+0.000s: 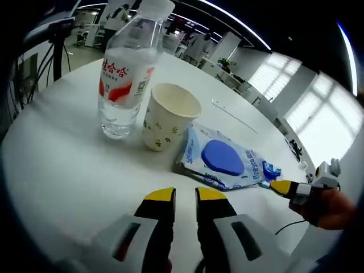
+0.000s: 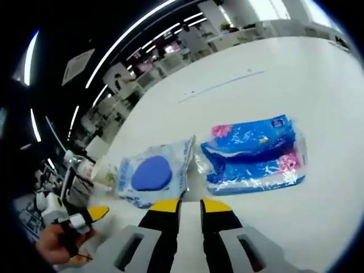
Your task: Arrange the tabletop items into an orderly group along one side of the table until the central work area is clear of visible clutter.
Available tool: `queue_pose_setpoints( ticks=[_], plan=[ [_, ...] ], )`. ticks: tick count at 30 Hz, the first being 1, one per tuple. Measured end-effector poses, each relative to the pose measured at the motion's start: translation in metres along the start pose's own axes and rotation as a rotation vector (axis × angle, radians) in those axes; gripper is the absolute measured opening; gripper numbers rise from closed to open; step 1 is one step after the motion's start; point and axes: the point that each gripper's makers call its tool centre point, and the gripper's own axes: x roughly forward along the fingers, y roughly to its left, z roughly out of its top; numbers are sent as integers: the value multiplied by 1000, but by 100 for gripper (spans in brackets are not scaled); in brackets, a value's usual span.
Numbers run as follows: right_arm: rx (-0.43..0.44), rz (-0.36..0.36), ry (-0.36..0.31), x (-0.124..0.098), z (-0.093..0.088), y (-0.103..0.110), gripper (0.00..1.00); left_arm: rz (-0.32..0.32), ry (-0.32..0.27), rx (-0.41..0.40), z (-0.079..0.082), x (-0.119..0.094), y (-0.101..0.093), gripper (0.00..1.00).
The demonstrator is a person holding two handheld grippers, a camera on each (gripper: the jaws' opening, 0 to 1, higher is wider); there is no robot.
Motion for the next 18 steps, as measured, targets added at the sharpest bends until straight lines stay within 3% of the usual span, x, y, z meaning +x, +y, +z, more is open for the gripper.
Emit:
queue_pose_setpoints(
  ticks=[7, 14, 18],
  plan=[
    [10, -29, -19, -22, -2, -23, 10, -2, 19, 64, -11, -11, -4, 10],
    [6, -92, -45, -46, 8, -65, 9, -16, 17, 137, -18, -31, -20, 12],
    [7, -118, -52, -55, 14, -83, 10, -19, 21, 169, -18, -31, -22, 13]
  ],
)
